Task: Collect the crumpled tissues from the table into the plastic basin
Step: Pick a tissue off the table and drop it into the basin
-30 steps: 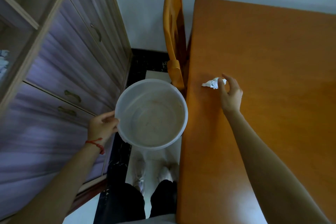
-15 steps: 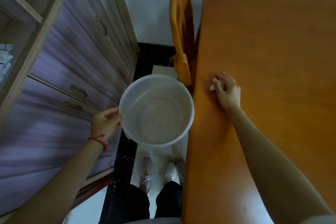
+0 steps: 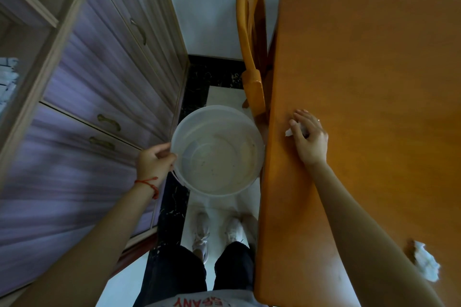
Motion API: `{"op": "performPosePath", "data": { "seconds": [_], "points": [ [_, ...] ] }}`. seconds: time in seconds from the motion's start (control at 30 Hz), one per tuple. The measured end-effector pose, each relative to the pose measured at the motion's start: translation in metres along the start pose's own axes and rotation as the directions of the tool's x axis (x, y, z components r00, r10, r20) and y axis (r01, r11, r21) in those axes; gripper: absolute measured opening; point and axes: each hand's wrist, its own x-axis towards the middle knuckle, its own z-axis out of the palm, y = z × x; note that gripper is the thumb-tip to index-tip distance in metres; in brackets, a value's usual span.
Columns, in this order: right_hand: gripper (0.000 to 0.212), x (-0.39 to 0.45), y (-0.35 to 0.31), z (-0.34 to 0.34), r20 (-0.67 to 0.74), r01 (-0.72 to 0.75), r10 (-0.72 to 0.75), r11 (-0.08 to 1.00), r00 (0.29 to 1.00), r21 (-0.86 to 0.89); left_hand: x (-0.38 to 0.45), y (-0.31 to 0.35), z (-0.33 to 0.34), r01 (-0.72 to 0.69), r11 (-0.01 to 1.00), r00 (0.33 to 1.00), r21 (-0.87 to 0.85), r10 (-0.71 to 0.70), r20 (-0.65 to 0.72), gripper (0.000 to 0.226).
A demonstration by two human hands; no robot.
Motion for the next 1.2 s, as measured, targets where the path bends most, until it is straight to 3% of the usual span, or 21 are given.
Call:
{"op": "performPosePath", "data": {
  "seconds": [0.47, 0.67, 0.83, 1.0, 1.2],
  "points": [
    [0.030, -0.027, -0.033, 0.038, -0.044, -0.032, 0.038, 0.991, 0.998, 0.129, 0.004, -0.003, 0.003, 0.060, 0.998, 0.998, -0.004, -0.060, 0.019, 0.041],
    [0.034, -0.039, -0.055, 0.066, 0.058, -0.058, 0.048, 0.979, 0.997, 0.193, 0.002, -0.003, 0.004, 0.072, 0.997, 0.997, -0.021, -0.072, 0.017, 0.040],
    [0.039, -0.058, -0.067, 0.092, 0.245, -0.143, 0.084, 0.961, 0.966, 0.235, 0.000, -0.004, 0.003, 0.061, 0.998, 0.998, -0.005, -0.061, 0.009, 0.039],
    [0.040, -0.074, -0.064, 0.097, 0.231, -0.225, 0.164, 0.936, 0.959, 0.272, -0.003, -0.009, -0.002, 0.039, 0.999, 0.999, 0.000, -0.039, 0.001, 0.038],
    [0.041, -0.082, -0.062, 0.087, 0.218, -0.226, 0.174, 0.942, 0.960, 0.246, -0.009, -0.024, -0.017, 0.025, 0.999, 0.999, 0.028, -0.023, -0.044, 0.035]
  ]
}}
